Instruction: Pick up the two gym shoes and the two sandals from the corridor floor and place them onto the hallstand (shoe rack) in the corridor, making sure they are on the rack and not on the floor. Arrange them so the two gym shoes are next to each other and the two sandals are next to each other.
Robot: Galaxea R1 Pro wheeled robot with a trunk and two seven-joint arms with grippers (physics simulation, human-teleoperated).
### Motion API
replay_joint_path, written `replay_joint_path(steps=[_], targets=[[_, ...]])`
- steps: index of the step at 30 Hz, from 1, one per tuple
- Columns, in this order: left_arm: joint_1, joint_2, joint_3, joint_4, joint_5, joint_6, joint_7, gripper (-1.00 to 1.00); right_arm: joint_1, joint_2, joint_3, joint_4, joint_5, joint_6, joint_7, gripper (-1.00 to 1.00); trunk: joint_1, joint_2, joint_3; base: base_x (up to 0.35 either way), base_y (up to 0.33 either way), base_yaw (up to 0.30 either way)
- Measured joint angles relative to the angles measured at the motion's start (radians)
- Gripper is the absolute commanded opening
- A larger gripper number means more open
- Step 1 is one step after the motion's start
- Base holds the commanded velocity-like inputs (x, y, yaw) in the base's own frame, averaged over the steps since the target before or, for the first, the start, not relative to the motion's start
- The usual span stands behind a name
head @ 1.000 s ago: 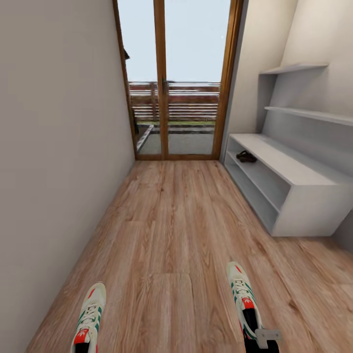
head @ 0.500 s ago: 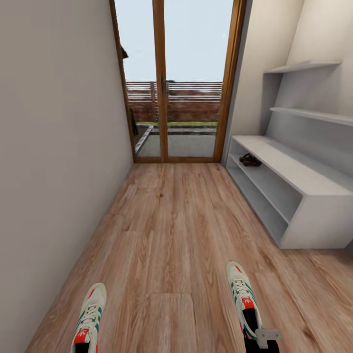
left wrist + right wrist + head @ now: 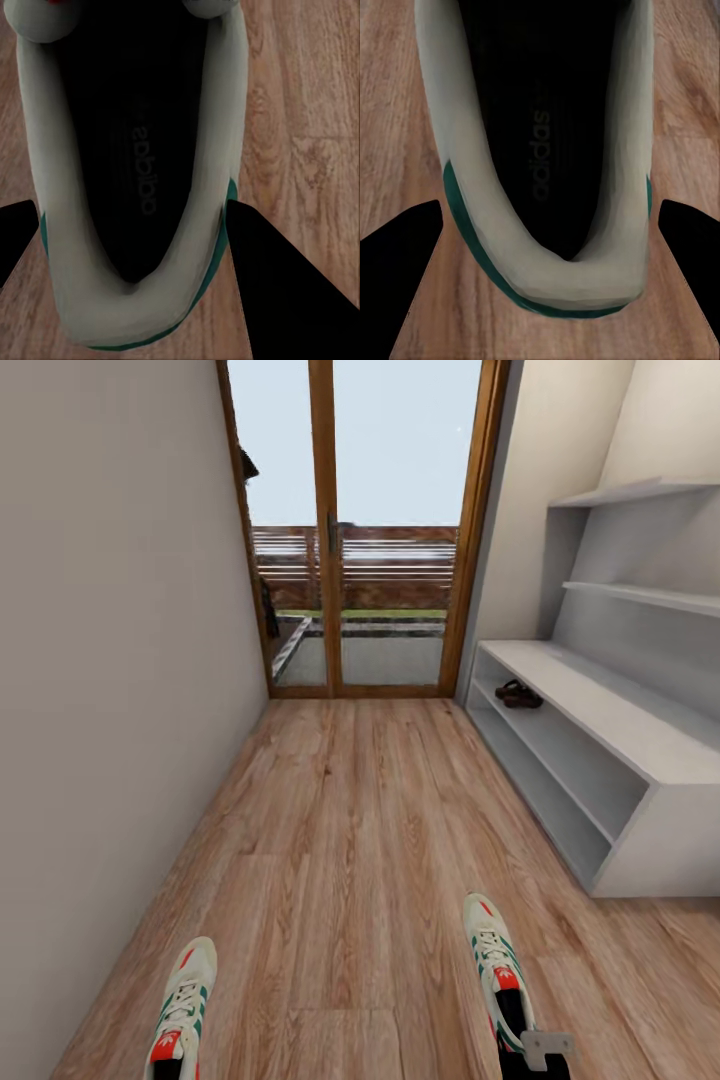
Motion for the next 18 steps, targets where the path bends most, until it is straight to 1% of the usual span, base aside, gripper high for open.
replay_joint_path(steps=[18], targets=[[0.0,-0.001,-0.001,0.0,0.0,-0.001,0.0,-1.0,0.0,0.001,0.0,0.0,0.0,0.0,0.0,-1.0,0.0,0.0,0.0,0.336,0.0,0.0]])
